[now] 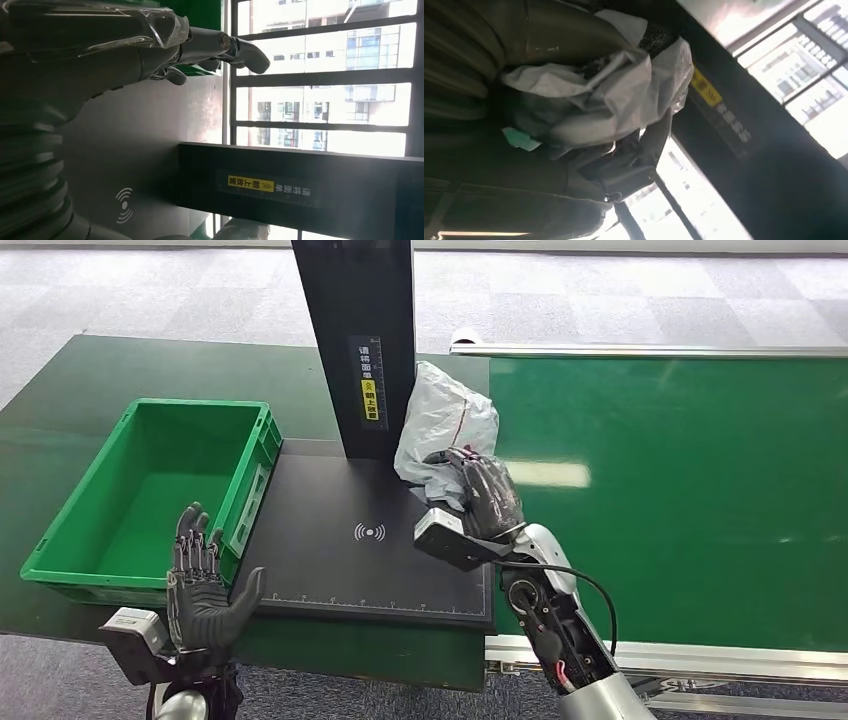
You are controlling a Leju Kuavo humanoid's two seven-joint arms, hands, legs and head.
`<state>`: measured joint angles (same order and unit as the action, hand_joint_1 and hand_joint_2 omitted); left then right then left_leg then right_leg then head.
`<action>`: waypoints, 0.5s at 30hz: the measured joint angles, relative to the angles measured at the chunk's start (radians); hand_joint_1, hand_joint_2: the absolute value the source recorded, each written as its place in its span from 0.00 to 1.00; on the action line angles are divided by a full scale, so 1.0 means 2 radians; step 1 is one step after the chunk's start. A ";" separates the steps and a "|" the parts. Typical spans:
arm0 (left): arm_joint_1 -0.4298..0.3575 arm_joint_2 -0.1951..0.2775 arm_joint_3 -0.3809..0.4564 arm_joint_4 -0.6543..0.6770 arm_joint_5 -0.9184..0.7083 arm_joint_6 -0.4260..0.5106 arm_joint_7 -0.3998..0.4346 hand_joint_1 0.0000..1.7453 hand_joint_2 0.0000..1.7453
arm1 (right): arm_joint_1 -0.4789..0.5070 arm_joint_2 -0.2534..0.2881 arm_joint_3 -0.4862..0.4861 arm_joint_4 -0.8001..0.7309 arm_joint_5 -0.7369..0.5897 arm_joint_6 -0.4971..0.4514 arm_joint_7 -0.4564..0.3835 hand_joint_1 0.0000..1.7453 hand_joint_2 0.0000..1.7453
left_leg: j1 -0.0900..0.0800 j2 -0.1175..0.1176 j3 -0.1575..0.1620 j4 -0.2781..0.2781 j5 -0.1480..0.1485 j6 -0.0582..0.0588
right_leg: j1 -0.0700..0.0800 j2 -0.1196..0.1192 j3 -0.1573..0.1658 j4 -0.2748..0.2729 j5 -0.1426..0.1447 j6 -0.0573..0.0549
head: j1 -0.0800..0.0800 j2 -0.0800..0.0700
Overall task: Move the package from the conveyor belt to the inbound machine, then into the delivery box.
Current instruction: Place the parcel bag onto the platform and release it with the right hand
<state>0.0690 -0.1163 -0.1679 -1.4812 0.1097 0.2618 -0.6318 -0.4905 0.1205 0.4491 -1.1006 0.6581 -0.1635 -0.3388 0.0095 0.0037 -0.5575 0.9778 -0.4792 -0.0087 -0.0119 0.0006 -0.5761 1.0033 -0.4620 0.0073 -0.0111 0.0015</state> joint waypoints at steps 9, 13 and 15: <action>-0.045 -0.018 0.024 0.044 0.024 0.082 0.017 0.00 1.00 | -0.004 0.033 0.022 0.099 -0.122 0.085 -0.036 0.00 1.00 | 0.000 -0.001 0.000 0.000 0.000 0.000 | 0.000 0.000 0.000 0.000 0.000 0.000 | 0.000 0.000; -0.068 -0.029 0.033 0.073 0.026 0.074 0.012 0.00 1.00 | -0.008 0.036 0.025 0.108 -0.151 0.089 -0.046 0.00 1.00 | 0.000 -0.001 0.000 0.000 0.000 0.000 | 0.000 0.000 0.000 0.000 0.000 0.000 | 0.000 0.000; -0.078 -0.031 0.034 0.083 0.017 0.058 0.013 0.00 1.00 | -0.008 0.036 0.025 0.108 -0.166 0.086 -0.050 0.00 1.00 | 0.000 -0.001 0.000 0.000 0.000 0.000 | 0.000 0.000 0.000 0.000 0.000 0.000 | 0.000 0.000</action>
<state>-0.0862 -0.1789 -0.1009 -1.3162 0.1434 0.3781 -0.6049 -0.5069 0.1922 0.4991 -0.8850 0.3260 0.0083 -0.4389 0.0095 0.0019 -0.5574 0.9784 -0.4789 -0.0086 -0.0118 0.0003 -0.5762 1.0033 -0.4619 0.0073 -0.0110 0.0015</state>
